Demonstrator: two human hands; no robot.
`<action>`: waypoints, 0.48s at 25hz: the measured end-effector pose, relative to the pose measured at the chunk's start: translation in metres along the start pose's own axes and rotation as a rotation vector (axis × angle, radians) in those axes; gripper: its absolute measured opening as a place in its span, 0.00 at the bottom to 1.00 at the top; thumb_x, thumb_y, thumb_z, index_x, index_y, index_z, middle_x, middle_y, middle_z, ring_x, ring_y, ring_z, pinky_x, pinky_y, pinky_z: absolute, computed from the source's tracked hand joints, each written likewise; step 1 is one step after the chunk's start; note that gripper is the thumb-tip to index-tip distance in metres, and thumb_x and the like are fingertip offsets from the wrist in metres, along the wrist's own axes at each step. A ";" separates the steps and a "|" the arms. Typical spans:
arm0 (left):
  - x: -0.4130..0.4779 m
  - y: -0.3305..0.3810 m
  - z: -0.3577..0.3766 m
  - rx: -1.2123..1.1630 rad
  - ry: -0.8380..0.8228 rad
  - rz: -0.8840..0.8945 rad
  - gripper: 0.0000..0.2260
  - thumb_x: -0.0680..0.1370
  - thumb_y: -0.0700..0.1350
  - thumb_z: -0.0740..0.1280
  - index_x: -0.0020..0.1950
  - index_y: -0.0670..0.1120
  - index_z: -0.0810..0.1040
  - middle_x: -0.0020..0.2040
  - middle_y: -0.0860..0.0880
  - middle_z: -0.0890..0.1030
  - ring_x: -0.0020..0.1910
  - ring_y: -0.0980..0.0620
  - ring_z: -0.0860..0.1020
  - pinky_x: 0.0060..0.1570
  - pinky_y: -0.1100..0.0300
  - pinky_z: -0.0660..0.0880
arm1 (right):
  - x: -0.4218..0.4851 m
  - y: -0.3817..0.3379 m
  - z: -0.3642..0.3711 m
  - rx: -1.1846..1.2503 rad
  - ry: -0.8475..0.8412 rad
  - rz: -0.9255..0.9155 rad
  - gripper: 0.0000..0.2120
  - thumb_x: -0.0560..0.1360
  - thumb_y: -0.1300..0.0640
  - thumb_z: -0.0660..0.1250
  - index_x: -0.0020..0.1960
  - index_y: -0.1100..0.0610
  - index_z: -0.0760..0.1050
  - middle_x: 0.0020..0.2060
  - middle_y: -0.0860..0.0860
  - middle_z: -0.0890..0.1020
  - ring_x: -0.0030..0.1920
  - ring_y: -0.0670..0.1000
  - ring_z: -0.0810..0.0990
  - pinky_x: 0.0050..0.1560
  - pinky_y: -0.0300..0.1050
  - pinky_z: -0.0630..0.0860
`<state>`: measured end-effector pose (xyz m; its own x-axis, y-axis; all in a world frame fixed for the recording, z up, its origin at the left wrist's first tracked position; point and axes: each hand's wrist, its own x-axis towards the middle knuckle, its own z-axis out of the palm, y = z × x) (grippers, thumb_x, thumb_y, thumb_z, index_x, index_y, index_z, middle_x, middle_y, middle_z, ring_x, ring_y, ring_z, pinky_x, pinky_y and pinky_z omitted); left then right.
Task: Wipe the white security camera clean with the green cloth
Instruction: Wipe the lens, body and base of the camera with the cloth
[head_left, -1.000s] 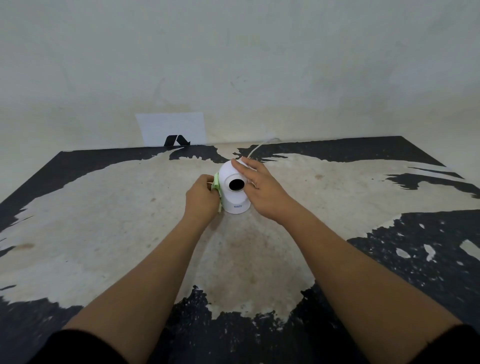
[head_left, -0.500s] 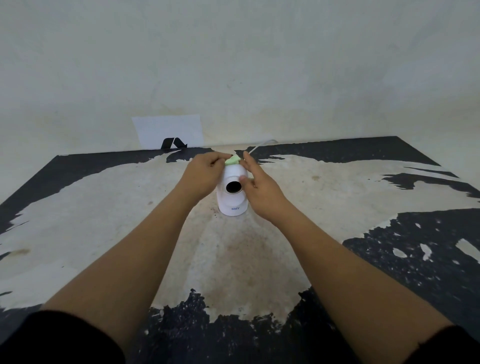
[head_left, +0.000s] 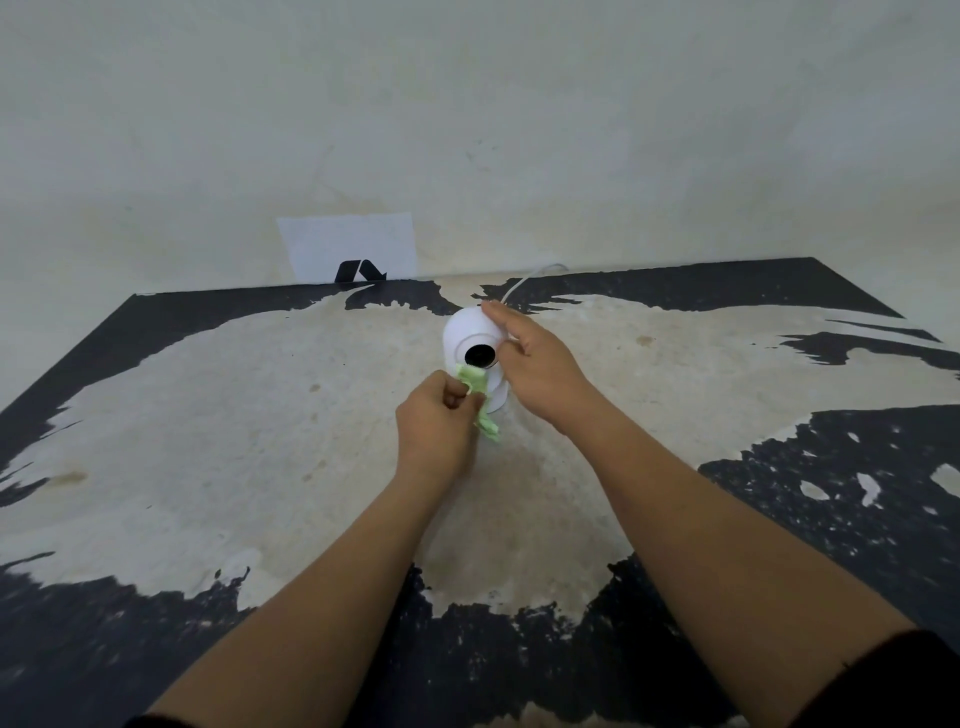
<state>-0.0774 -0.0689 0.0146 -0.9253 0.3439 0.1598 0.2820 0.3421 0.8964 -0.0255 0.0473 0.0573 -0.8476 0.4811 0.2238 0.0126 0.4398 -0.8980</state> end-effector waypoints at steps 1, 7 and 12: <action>-0.004 0.003 0.006 0.013 -0.026 0.017 0.04 0.73 0.42 0.70 0.39 0.44 0.77 0.34 0.50 0.78 0.34 0.53 0.75 0.30 0.71 0.67 | 0.000 0.000 0.000 -0.009 0.004 -0.004 0.24 0.76 0.66 0.55 0.70 0.51 0.68 0.72 0.47 0.68 0.71 0.45 0.64 0.68 0.35 0.58; -0.009 0.001 0.016 0.157 -0.041 0.088 0.04 0.75 0.45 0.66 0.46 0.46 0.80 0.40 0.48 0.82 0.40 0.48 0.79 0.42 0.55 0.75 | -0.001 -0.001 -0.005 -0.042 -0.015 -0.010 0.24 0.76 0.66 0.54 0.70 0.51 0.67 0.72 0.47 0.67 0.71 0.45 0.64 0.69 0.36 0.57; 0.003 -0.018 -0.005 0.372 0.005 0.115 0.05 0.75 0.50 0.67 0.42 0.50 0.80 0.39 0.50 0.82 0.45 0.46 0.76 0.46 0.51 0.70 | 0.000 0.002 -0.004 -0.032 -0.037 -0.013 0.24 0.77 0.65 0.55 0.71 0.51 0.66 0.72 0.47 0.67 0.72 0.45 0.63 0.73 0.41 0.59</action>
<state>-0.0863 -0.0787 0.0013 -0.8835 0.3943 0.2530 0.4553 0.5956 0.6617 -0.0234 0.0511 0.0574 -0.8667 0.4472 0.2211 0.0174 0.4700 -0.8825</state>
